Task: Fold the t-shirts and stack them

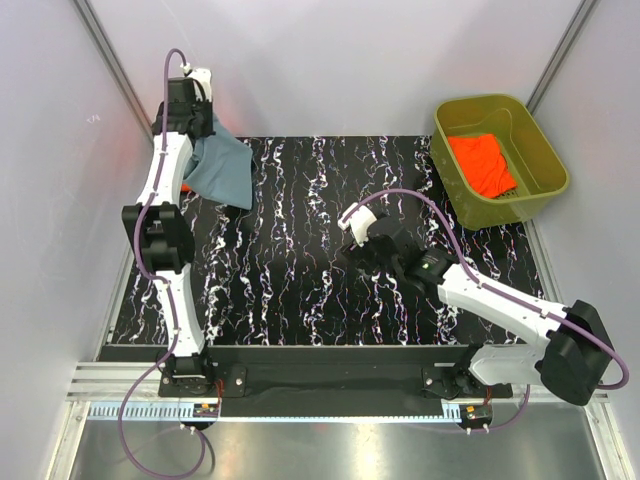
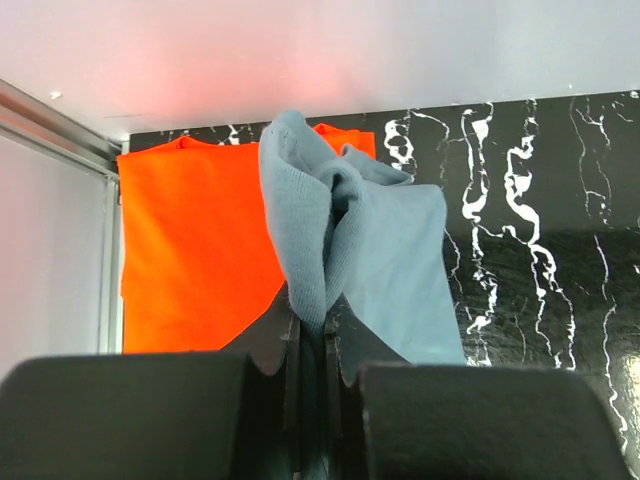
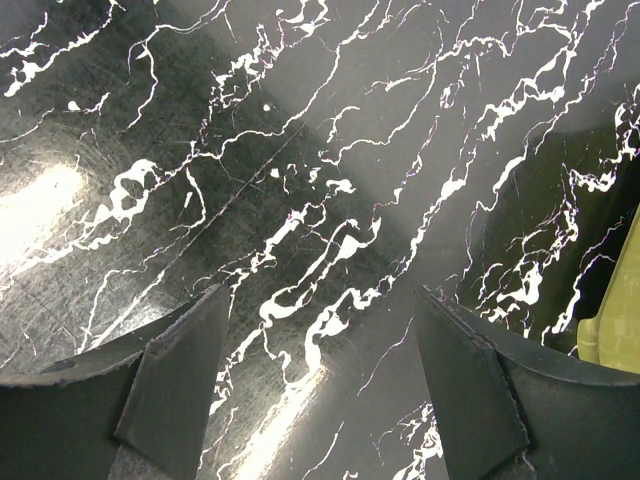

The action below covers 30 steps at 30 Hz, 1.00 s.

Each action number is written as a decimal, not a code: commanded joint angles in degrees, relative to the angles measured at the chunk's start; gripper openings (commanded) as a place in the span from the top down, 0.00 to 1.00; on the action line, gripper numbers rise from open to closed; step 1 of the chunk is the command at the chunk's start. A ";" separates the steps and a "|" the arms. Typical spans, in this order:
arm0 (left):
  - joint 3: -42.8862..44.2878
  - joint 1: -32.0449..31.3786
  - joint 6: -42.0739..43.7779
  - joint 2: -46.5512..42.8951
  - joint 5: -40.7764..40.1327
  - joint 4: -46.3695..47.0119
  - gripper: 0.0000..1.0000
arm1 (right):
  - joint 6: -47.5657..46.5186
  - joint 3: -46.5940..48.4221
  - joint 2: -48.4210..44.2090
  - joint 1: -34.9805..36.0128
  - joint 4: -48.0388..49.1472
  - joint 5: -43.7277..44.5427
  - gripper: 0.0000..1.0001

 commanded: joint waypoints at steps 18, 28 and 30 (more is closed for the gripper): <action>4.97 2.22 2.38 -3.04 1.55 7.19 1.00 | 1.10 1.86 -0.58 0.04 2.54 -0.69 0.19; 4.18 2.48 2.03 -5.23 1.90 7.19 1.00 | 0.83 2.47 0.47 0.04 3.07 -1.22 0.19; 3.21 2.48 2.29 -5.76 1.90 7.19 1.00 | 0.66 2.74 0.56 -0.05 3.16 -1.31 0.19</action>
